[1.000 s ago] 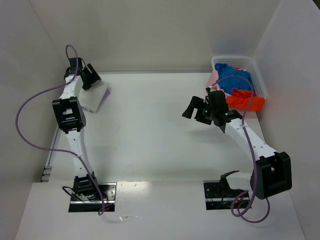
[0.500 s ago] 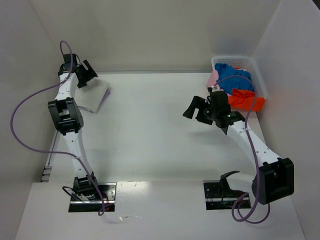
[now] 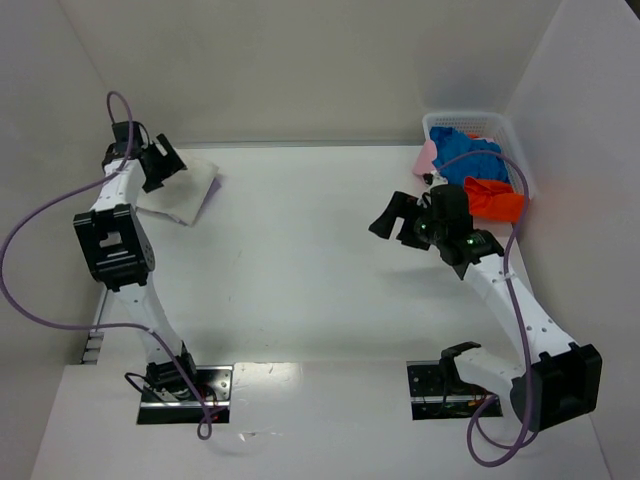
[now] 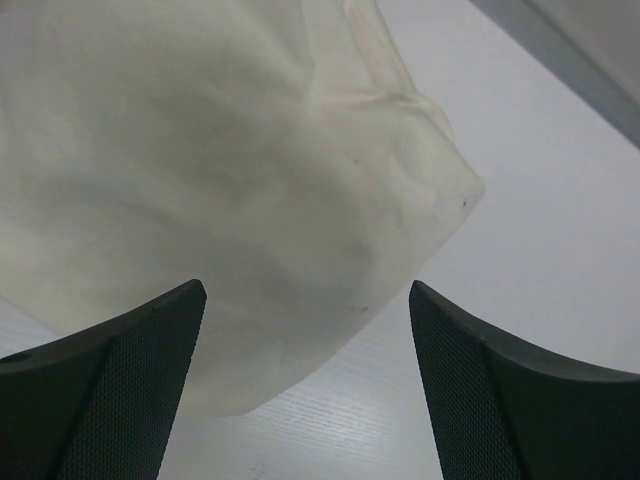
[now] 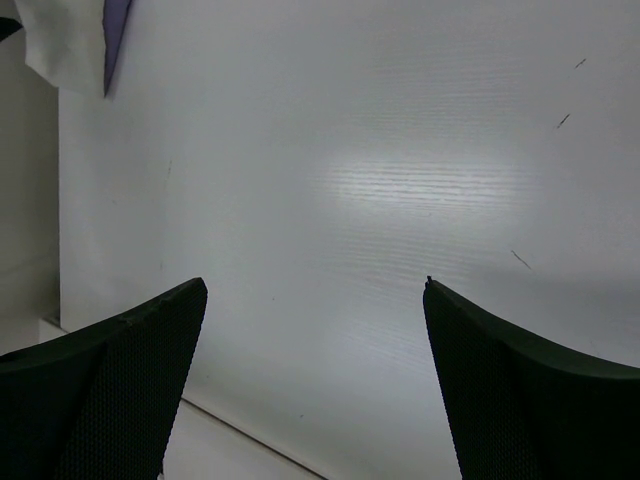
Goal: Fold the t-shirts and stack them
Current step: Put the neatly folded tshirt into the corner of the board with the left arm
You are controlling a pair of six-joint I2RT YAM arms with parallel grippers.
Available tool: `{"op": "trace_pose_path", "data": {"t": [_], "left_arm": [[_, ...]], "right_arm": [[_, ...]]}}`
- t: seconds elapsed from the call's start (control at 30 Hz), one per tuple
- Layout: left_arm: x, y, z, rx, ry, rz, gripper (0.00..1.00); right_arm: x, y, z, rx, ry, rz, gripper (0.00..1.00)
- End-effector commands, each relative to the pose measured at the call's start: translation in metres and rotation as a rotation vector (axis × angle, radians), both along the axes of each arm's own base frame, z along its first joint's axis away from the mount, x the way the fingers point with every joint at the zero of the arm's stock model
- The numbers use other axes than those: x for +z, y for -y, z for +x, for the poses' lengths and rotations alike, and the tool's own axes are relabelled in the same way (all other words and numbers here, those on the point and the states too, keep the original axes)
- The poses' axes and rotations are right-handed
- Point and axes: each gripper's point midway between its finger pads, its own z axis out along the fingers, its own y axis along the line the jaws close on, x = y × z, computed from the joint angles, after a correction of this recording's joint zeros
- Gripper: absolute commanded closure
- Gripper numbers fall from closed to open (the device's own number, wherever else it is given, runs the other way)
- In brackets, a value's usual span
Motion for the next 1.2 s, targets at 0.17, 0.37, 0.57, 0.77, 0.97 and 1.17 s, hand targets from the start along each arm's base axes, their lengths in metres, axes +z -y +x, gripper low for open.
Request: {"op": "trace_pose_path", "data": {"t": [0.17,0.37,0.57,0.77,0.97,1.17], "left_arm": [[-0.059,0.038,0.009,-0.081,-0.160,0.107,0.10],[-0.084,0.044,0.003,-0.087,-0.227,0.134,0.10],[-0.005,0.038,0.015,-0.048,-0.062,0.175,0.04],[0.056,0.008,0.051,0.036,0.111,0.170,0.02],[0.028,0.004,0.076,0.034,0.103,0.156,0.15],[-0.010,-0.002,0.080,0.053,0.047,0.164,0.50]], "right_arm": [[0.005,0.001,-0.010,0.011,0.018,0.011,0.06],[0.005,0.002,-0.009,0.004,0.019,0.006,0.06],[0.005,0.000,-0.005,0.011,0.018,0.011,0.06],[0.001,0.000,-0.007,0.011,0.009,0.008,0.06],[-0.005,0.000,-0.004,-0.006,-0.017,0.011,0.06],[-0.010,0.001,0.000,-0.014,-0.033,0.001,0.06]]}}
